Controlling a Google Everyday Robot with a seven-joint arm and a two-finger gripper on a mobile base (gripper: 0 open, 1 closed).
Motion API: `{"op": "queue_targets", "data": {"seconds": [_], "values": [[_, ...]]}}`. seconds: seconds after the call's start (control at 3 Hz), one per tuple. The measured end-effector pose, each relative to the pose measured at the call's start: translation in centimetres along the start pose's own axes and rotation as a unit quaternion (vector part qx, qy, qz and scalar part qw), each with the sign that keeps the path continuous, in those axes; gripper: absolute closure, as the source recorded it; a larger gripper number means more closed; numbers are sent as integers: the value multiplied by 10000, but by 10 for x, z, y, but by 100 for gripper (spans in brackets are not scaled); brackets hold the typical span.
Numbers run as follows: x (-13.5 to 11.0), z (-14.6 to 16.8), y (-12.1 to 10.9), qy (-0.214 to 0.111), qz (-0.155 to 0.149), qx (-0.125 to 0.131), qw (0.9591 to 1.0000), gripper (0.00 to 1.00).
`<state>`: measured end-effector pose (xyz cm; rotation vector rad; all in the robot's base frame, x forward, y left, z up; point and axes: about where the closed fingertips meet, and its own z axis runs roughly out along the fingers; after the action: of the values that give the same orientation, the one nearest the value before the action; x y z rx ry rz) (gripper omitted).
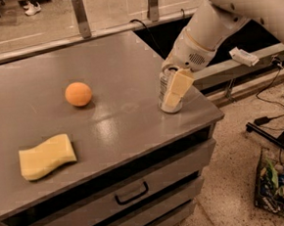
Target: Move 7up can near sponge
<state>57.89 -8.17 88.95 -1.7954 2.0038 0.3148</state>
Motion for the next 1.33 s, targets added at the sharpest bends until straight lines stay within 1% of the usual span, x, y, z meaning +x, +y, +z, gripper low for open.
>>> {"op": "queue_targets", "data": {"seconds": [0.33,1.0,1.33], "values": [[-4,8,1,19,3,-61,10000,40],[-6,4,1,19,3,-63,10000,87],[-7,3,1,18,2,-63,10000,100]]}}
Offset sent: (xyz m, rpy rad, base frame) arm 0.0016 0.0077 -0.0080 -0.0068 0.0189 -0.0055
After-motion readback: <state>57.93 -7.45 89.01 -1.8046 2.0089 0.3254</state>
